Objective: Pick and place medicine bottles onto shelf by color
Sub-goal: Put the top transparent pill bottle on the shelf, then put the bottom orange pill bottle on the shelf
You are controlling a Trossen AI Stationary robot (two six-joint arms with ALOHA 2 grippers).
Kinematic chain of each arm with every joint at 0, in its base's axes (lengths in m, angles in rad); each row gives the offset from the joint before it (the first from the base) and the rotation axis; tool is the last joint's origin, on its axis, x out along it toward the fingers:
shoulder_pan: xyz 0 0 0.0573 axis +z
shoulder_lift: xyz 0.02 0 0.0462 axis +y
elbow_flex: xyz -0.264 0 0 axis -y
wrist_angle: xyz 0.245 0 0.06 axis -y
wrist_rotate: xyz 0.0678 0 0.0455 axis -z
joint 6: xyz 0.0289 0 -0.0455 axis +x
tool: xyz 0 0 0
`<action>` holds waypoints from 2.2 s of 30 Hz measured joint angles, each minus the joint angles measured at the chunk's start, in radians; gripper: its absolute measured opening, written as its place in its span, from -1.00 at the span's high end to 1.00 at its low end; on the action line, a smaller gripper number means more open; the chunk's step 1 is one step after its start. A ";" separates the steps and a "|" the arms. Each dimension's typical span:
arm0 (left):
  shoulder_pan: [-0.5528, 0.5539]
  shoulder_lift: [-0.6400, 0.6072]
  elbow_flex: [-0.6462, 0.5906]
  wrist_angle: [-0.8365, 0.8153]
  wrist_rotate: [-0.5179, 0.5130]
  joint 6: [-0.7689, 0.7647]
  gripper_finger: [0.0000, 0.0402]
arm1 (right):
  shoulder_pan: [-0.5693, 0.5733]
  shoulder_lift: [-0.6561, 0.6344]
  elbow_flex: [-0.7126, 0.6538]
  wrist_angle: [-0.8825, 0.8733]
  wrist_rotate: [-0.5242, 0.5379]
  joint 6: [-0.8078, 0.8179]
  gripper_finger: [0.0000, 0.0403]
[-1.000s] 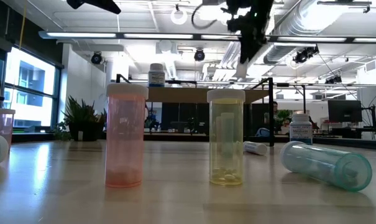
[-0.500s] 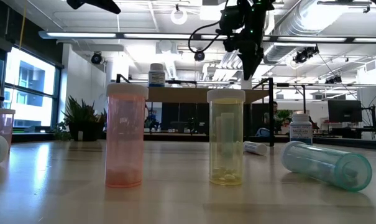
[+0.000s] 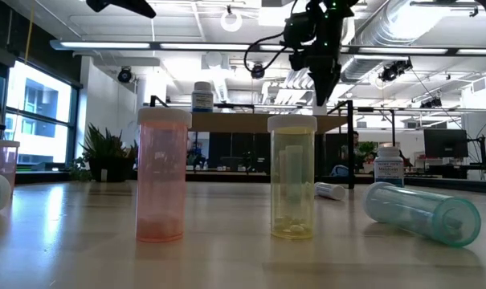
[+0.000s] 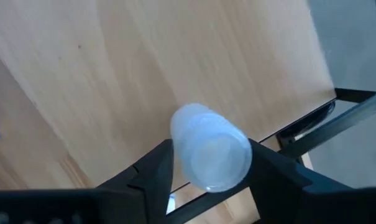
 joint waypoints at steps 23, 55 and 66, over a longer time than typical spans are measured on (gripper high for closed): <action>0.000 0.000 0.000 -0.030 0.055 -0.061 -0.18 | -0.028 -0.082 0.002 0.097 0.004 0.003 -0.01; -0.322 0.160 0.000 -0.542 0.123 -0.945 -0.27 | -0.028 -0.250 0.002 0.110 -0.015 0.053 -0.01; -0.355 0.193 0.000 -0.666 0.367 -1.314 -0.27 | -0.028 -0.249 0.002 0.112 -0.015 0.053 -0.01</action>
